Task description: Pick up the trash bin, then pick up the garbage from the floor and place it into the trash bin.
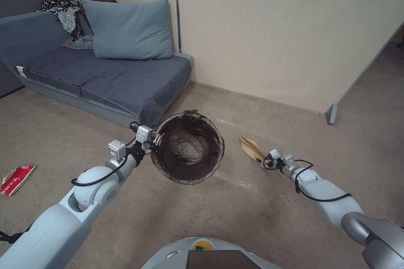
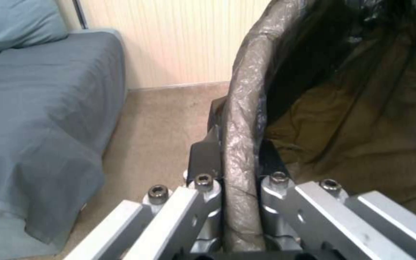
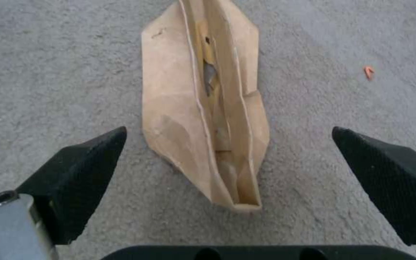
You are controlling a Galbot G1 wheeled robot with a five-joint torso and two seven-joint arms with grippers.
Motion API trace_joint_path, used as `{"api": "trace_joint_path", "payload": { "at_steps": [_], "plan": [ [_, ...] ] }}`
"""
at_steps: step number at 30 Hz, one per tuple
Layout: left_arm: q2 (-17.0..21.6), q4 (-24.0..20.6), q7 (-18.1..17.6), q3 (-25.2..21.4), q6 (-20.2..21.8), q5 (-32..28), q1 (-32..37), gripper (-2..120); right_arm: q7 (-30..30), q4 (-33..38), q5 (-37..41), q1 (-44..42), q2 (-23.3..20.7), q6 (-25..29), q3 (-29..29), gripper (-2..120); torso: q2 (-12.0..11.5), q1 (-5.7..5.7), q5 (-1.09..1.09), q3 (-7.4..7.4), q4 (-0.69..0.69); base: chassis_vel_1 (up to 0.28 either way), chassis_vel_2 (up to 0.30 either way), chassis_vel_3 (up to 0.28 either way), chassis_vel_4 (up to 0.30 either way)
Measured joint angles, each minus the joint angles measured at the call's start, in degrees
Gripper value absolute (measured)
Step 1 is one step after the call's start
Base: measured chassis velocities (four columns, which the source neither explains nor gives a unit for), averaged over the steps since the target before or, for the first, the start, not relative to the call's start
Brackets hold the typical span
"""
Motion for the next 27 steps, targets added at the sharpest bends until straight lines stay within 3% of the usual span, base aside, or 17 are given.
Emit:
{"api": "trace_joint_path", "payload": {
  "at_steps": [20,22,27],
  "plan": [
    [0.25,-0.53,0.01,0.02,-0.31,-0.26,0.16,4,-0.05,-6.17,-1.76,2.80,3.40,0.55,-0.30,100,0.00,0.00,-0.02,0.00,-0.01,0.000,0.000,0.000,0.000],
    [0.53,-0.63,0.01,-0.06,-0.34,-0.55,0.15,4,0.03,-7.52,-2.14,3.54,4.41,0.58,-0.49,90,0.00,0.00,0.00,0.00,0.00,0.000,0.000,0.000,0.000],
    [0.68,-0.77,0.02,-0.09,-0.35,-0.74,0.12,4,0.11,-9.33,-2.75,4.06,5.41,0.58,-0.47,81,0.00,0.00,0.00,0.00,0.00,0.000,0.000,0.000,0.000]
  ]
}}
